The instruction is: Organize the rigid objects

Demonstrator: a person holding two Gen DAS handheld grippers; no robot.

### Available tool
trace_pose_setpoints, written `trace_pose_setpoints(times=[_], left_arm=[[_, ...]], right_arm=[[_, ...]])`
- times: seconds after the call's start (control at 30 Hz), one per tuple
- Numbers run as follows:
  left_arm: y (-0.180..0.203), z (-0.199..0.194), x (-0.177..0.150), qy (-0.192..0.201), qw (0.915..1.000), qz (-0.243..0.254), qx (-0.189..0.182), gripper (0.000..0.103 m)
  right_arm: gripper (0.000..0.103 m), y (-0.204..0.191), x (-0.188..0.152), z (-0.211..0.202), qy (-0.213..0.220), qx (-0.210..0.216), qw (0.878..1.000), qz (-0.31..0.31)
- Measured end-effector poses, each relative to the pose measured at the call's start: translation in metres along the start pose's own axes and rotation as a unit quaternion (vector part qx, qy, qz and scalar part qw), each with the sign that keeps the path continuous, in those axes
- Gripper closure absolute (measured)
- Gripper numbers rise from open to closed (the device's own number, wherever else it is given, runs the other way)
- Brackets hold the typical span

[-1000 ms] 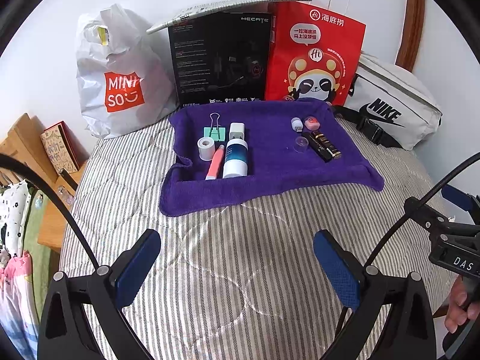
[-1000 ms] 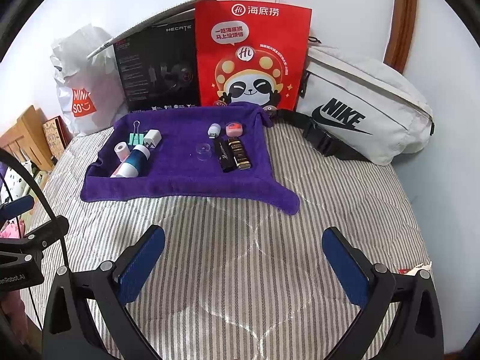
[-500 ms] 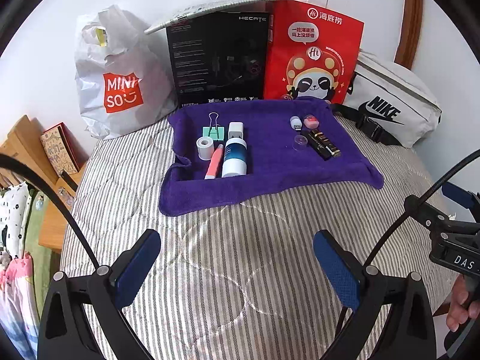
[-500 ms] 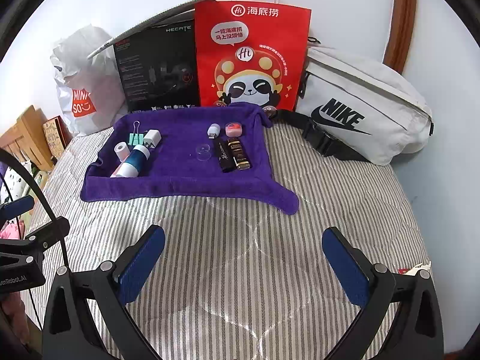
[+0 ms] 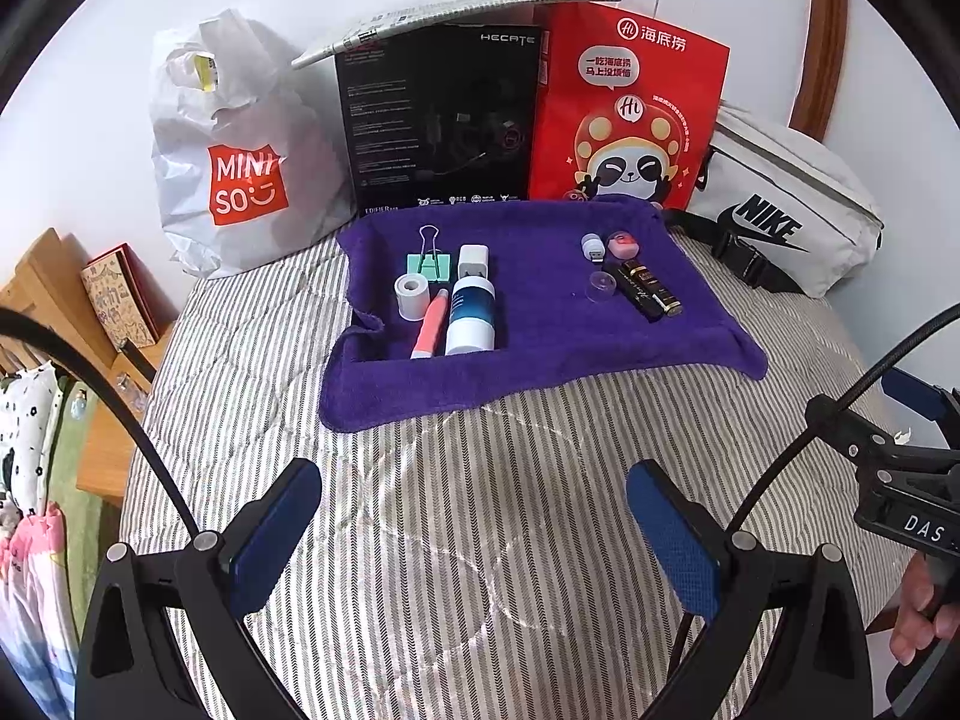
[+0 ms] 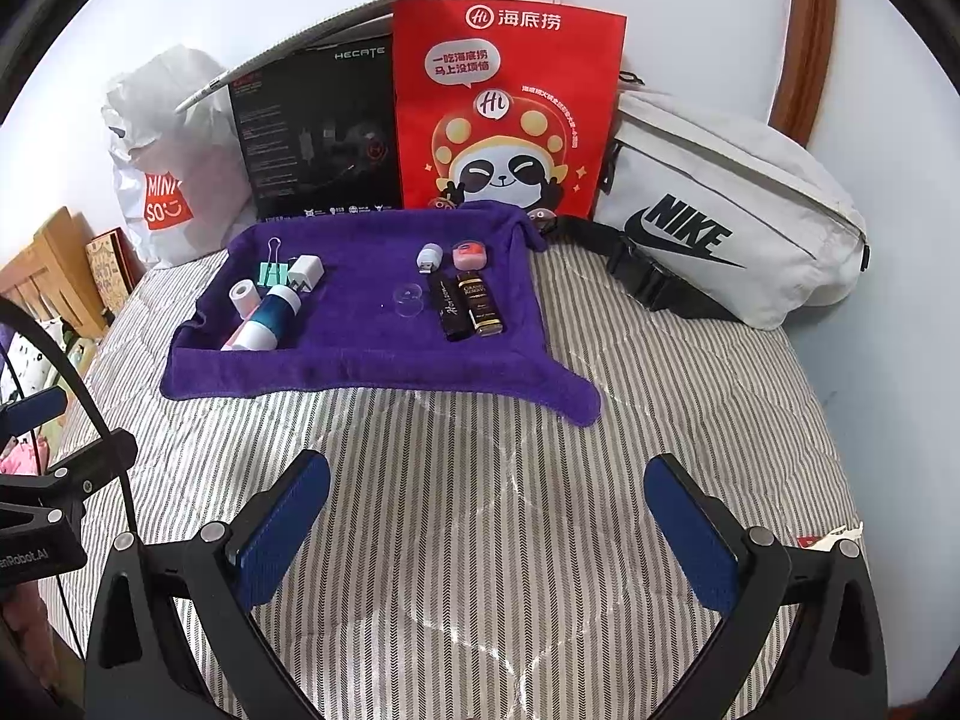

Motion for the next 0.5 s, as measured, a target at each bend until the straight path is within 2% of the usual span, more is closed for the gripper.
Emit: trace_pose_setpoints(times=[0.5], left_arm=[[-0.0060, 0.0012, 0.0021, -0.001, 1.0000, -0.008, 0.002, 0.000]], right_arm=[[0.000, -0.0010, -0.0014, 0.0024, -0.005, 0.000, 1.000, -0.004]])
Point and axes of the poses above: each gripper's, at about its wrist camera, not at the fingertips, and z roughly the way its jaws point, y to its right, x to its top, the point moved 10 cm from there along z, roughly the way its jaws point, and after that the axes turned 10 degrees about -x, right-handed, at the moved point
